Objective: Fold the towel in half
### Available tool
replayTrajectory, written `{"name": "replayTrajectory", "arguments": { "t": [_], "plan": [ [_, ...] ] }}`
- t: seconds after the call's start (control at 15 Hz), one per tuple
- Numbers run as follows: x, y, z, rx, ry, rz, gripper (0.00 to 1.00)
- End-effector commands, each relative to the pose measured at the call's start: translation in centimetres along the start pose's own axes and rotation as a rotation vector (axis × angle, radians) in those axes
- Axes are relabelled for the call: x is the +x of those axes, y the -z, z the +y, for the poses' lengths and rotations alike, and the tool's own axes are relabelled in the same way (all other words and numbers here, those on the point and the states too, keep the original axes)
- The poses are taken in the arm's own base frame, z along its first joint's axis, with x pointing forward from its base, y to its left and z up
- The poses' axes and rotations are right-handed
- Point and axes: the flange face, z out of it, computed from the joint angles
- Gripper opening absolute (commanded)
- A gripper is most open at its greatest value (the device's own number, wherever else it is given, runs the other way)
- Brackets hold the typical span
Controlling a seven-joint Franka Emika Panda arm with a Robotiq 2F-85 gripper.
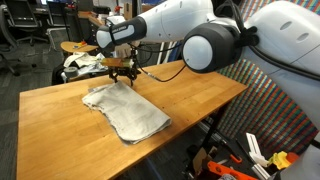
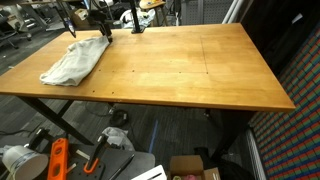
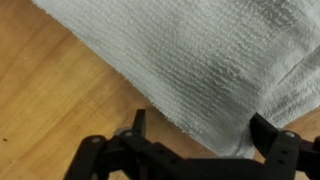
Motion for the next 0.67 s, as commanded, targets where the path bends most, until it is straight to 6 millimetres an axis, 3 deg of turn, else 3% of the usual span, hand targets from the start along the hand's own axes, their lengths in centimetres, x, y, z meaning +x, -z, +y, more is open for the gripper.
{"name": "replayTrajectory", "arguments": {
  "t": [0.0, 0.6],
  "plan": [
    [0.8, 0.8, 0.3, -0.021, -0.030, 0.002, 1.00],
    [3.3, 0.5, 1.4, 0.027, -0.076, 0.014, 1.00]
  ]
}}
